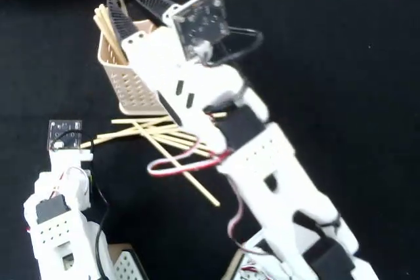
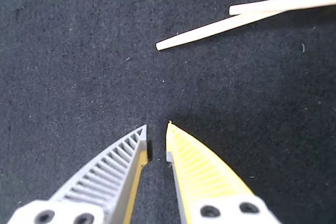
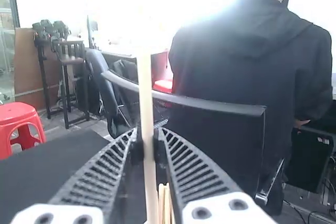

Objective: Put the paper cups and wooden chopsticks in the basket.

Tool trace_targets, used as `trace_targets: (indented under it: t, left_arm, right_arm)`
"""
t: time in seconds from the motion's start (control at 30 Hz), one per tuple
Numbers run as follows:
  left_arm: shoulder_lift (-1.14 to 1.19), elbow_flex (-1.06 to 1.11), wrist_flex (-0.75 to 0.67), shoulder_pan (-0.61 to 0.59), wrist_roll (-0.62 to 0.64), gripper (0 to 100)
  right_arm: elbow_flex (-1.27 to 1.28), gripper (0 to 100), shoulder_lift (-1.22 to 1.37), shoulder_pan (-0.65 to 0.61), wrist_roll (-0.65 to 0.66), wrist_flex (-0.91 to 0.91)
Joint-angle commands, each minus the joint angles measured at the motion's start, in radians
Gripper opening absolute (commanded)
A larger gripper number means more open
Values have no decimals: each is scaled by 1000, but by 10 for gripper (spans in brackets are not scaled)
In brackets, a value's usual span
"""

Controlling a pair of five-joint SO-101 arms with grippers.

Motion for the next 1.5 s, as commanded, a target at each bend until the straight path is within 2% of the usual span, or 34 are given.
trace_targets:
  t: [0.0, 0.37, 0.83, 1.0, 1.2, 1.47]
  left_arm:
    - [3, -2, -20, 5, 0, 83]
    - [3, -2, -20, 5, 0, 83]
    - [3, -2, -20, 5, 0, 83]
    - [3, -2, -21, 5, 0, 83]
    - [3, -2, -21, 5, 0, 83]
    - [3, -2, -21, 5, 0, 83]
  right_arm:
    - [-8, 13, 65, 9, -6, -86]
    - [-7, 13, 332, 28, -9, -164]
    - [-5, 14, 478, 55, -5, -163]
    - [-35, 20, 483, 41, 49, -32]
    - [-82, 168, 475, 44, 48, 94]
    - [-245, 128, 449, 44, 52, 253]
